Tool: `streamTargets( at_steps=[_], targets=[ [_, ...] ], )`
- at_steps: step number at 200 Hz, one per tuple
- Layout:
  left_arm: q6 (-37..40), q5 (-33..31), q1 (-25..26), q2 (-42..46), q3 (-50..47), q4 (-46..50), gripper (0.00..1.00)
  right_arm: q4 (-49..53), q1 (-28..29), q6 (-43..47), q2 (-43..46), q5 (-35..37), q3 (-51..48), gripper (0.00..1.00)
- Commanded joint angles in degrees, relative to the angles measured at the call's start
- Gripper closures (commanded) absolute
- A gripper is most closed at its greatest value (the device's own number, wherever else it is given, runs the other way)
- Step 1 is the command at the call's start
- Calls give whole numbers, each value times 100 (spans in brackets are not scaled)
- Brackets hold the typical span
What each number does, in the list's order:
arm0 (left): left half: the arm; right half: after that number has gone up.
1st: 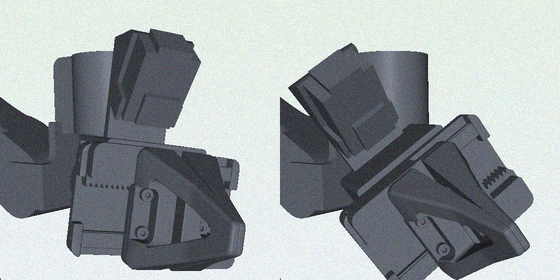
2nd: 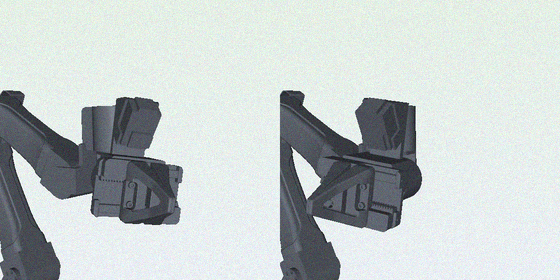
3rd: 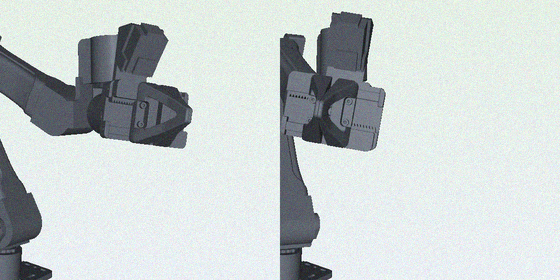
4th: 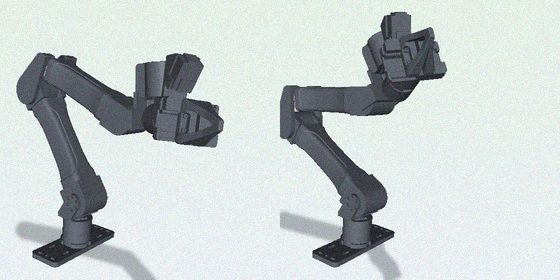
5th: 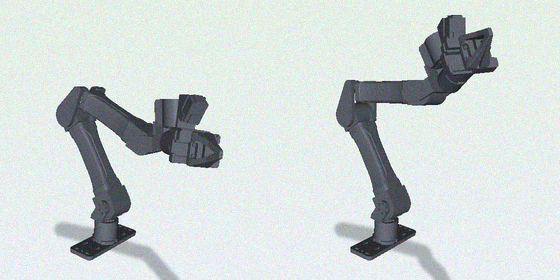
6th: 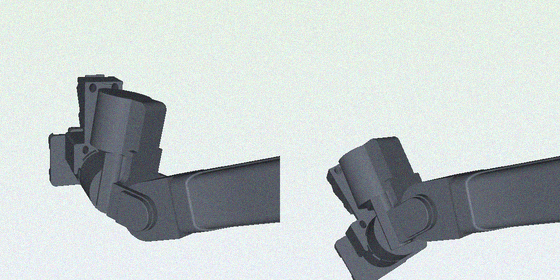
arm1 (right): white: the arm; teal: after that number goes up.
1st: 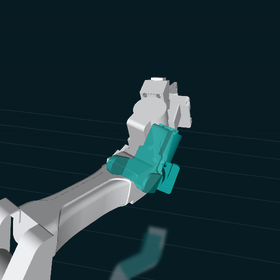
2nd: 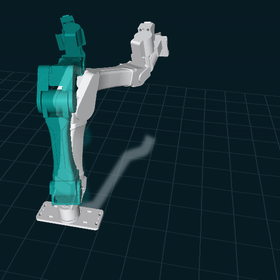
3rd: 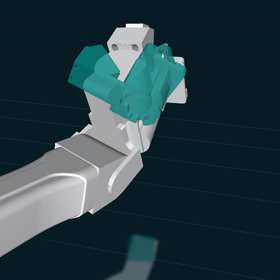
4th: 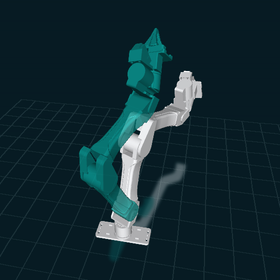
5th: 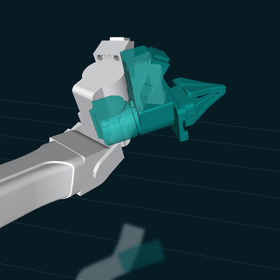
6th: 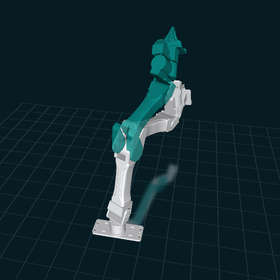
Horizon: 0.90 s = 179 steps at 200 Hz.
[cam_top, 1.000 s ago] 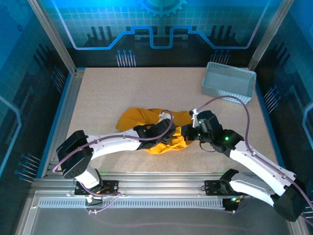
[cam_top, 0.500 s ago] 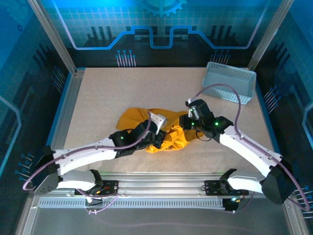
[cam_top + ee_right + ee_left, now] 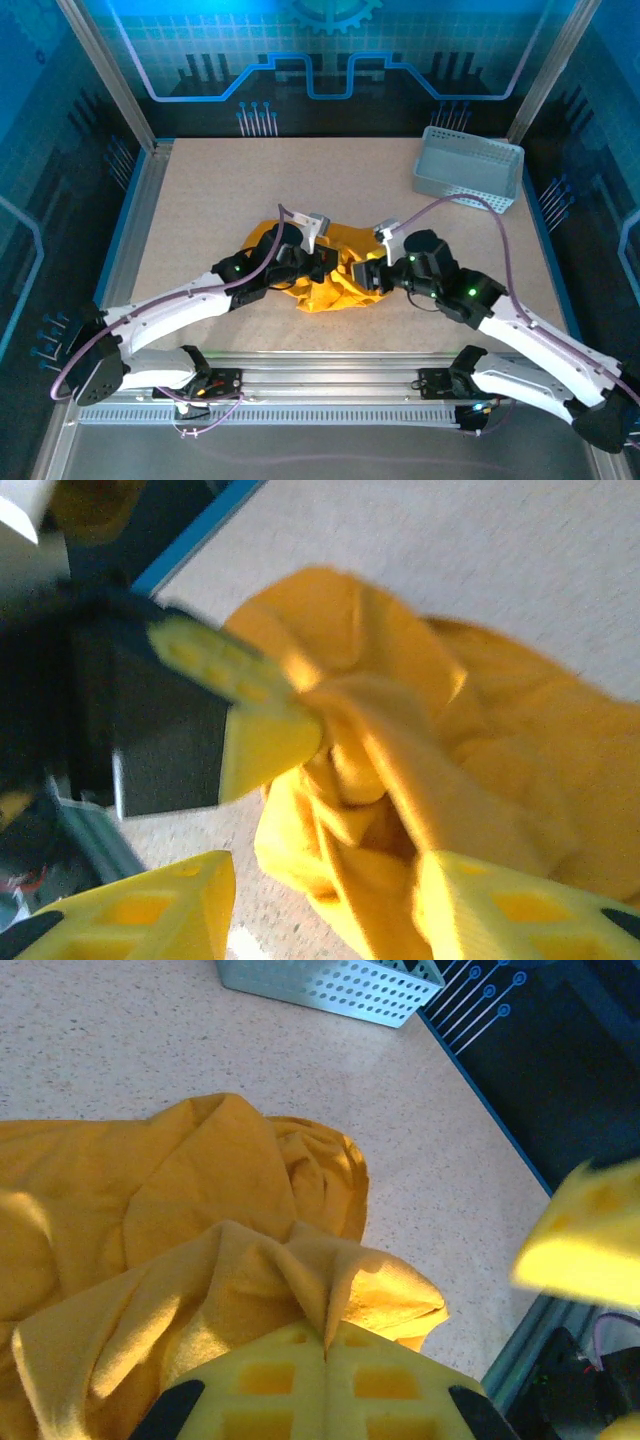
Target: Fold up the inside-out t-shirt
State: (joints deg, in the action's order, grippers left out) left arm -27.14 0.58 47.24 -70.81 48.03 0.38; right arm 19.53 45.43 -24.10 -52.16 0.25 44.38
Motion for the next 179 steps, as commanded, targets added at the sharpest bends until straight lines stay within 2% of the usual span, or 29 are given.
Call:
streamTargets(
  at_steps=[1, 19, 63, 89, 145, 153, 179],
  targets=[
    [-143, 285, -65, -1, -9, -229, 100, -623, 189, -40, -423, -421, -229, 51],
    [-162, 278, -83, 73, -48, -183, 100, -882, 218, -42, -669, -553, -211, 54],
    [-163, 293, -99, 205, -129, -187, 100, -1013, 19, 116, -1068, -255, -216, 58],
    [-179, 348, -106, 262, -188, -273, 100, -1254, -235, 132, -1204, -568, -224, 60],
    [-293, 516, -206, 351, -237, -429, 100, -1599, -166, 233, -1516, -789, -247, 57],
    [-301, 537, -214, 357, -242, -451, 100, -1577, -162, 233, -1510, -721, -239, 59],
    [-317, 485, -273, 337, -242, -420, 100, -1434, -144, 245, -1387, -522, -218, 80]
  ],
)
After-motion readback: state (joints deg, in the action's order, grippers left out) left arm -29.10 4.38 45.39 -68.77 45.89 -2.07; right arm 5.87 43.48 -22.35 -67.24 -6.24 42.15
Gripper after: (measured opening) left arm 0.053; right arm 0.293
